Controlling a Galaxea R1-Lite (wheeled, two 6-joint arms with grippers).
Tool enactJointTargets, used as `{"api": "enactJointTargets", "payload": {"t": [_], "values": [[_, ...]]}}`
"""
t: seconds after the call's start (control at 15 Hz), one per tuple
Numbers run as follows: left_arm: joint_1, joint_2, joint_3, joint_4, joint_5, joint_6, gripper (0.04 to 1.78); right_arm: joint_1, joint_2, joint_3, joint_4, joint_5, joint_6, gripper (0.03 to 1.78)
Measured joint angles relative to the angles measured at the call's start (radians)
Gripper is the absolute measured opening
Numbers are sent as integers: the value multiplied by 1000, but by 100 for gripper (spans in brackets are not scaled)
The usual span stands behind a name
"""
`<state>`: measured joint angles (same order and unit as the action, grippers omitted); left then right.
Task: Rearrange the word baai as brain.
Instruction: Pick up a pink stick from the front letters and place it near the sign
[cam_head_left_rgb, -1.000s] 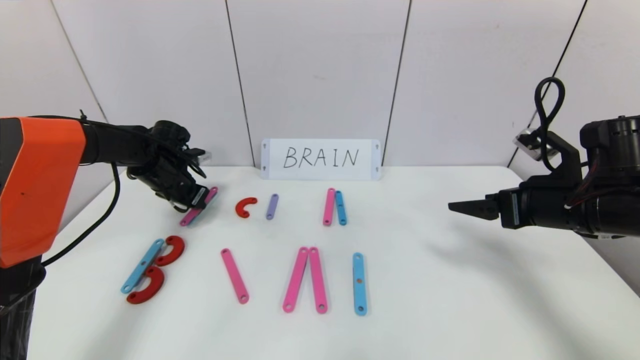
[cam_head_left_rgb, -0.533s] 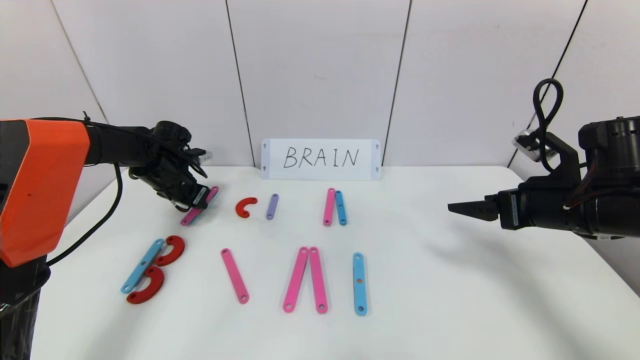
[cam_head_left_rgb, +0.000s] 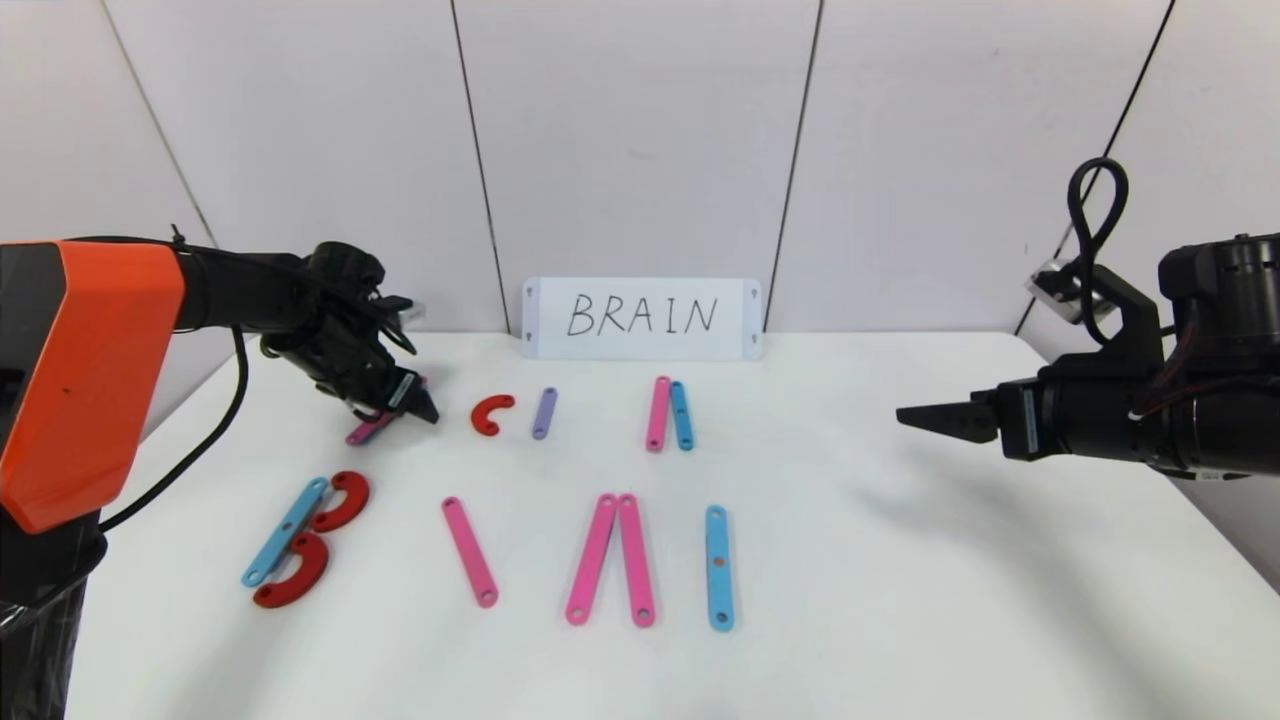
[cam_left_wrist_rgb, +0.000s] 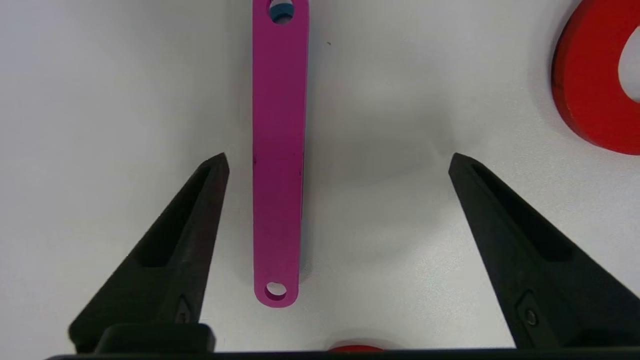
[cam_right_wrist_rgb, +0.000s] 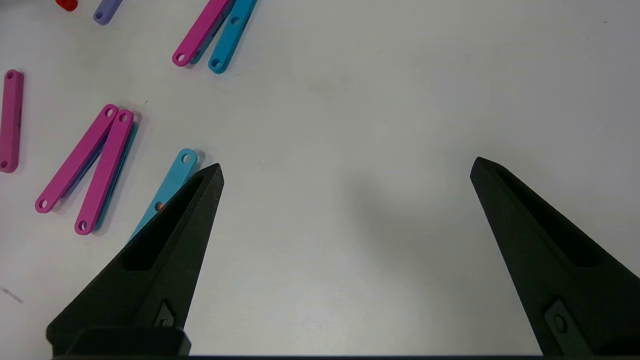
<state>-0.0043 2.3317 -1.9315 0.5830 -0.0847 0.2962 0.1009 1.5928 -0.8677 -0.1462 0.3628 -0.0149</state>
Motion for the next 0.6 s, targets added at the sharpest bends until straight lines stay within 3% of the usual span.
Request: {"api": "enactJointTargets", "payload": {"t": [0.2, 0.6], "values": [[-1, -2, -1, 1, -1, -35, 174, 0, 0, 0, 0, 0, 0, 173], [-29, -72, 14, 7, 1, -245, 174, 0, -4, 1, 0, -2, 1, 173]]}}
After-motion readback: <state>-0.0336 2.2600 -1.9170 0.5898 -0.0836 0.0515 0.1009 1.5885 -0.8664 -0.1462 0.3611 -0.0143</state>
